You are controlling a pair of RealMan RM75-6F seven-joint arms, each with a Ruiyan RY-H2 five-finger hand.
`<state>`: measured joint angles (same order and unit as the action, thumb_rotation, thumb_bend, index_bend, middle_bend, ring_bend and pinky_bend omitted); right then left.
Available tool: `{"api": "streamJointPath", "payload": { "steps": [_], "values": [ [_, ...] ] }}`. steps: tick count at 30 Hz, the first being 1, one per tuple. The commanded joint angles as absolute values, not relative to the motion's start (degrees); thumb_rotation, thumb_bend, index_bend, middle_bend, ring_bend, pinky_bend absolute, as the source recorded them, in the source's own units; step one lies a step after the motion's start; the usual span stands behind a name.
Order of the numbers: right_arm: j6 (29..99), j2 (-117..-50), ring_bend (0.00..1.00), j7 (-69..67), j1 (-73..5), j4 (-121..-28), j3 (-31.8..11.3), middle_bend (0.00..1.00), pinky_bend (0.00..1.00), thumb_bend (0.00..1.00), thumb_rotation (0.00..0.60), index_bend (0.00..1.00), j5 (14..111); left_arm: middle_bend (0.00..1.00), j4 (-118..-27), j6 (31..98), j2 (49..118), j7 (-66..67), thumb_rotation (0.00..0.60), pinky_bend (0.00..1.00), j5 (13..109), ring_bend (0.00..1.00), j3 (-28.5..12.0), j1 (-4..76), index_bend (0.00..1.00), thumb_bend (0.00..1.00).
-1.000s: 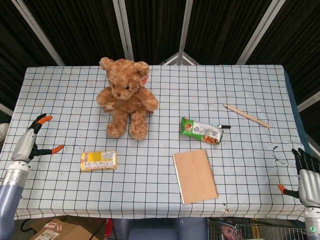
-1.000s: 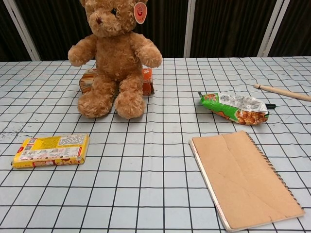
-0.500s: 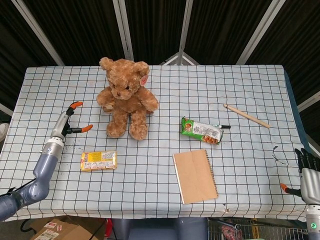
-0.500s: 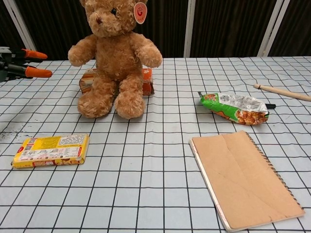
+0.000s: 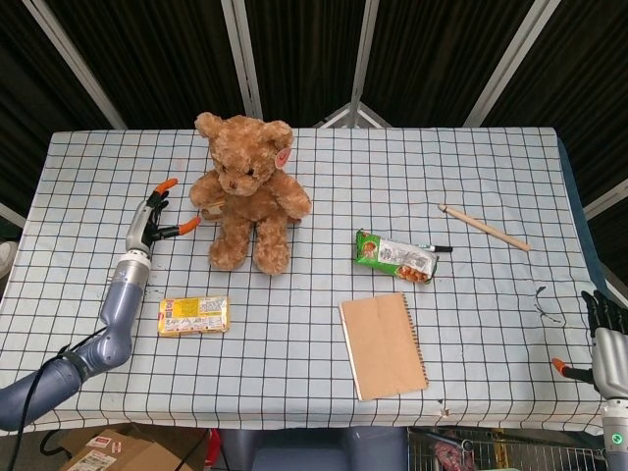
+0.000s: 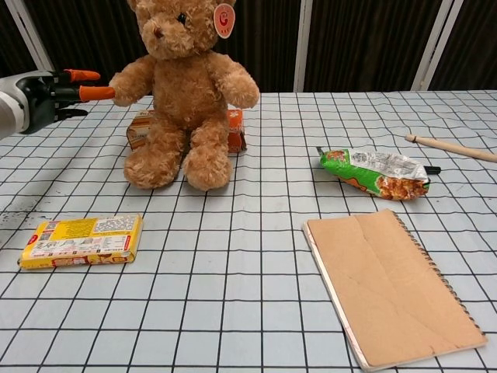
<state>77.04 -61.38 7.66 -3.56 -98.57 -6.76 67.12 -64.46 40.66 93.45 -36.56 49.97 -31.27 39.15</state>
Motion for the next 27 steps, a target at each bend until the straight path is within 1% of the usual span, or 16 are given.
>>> {"api": "streamJointPath", "payload": {
  "steps": [1, 6, 11, 21, 27],
  "values": [
    [76.91, -61.57, 0.00, 7.64, -3.70, -98.26, -6.87, 0.00, 0.00, 0.13, 0.600, 0.00, 66.87, 0.05, -61.76, 39.19, 94.79, -36.70, 0.600, 0.00, 48.91, 0.00, -32.29, 41.15, 0.16, 0.18],
    [76.52, -61.70, 0.00, 8.17, -4.00, -98.23, -6.96, 0.00, 0.00, 0.13, 0.600, 0.00, 66.26, 0.12, -58.29, 37.92, 96.59, -33.07, 0.600, 0.00, 46.45, 0.00, -32.04, 44.08, 0.20, 0.18],
    [76.34, -61.60, 0.00, 8.19, -4.10, -98.39, -6.89, 0.00, 0.00, 0.13, 0.600, 0.00, 66.18, 0.18, -55.90, 39.12, 98.46, -29.84, 0.600, 0.00, 44.21, 0.00, -31.96, 45.67, 0.23, 0.20],
    [76.32, -61.57, 0.00, 8.07, -4.09, -98.34, -6.77, 0.00, 0.00, 0.13, 0.600, 0.00, 65.97, 0.28, -52.30, 39.49, 100.72, -26.55, 0.600, 0.00, 41.36, 0.00, -32.74, 47.72, 0.28, 0.31],
    [76.01, -61.56, 0.00, 7.73, -4.24, -98.10, -6.78, 0.00, 0.00, 0.12, 0.600, 0.00, 65.92, 0.30, -51.63, 39.86, 101.55, -26.12, 0.600, 0.00, 41.37, 0.00, -33.18, 48.32, 0.30, 0.34]
  ]
}}
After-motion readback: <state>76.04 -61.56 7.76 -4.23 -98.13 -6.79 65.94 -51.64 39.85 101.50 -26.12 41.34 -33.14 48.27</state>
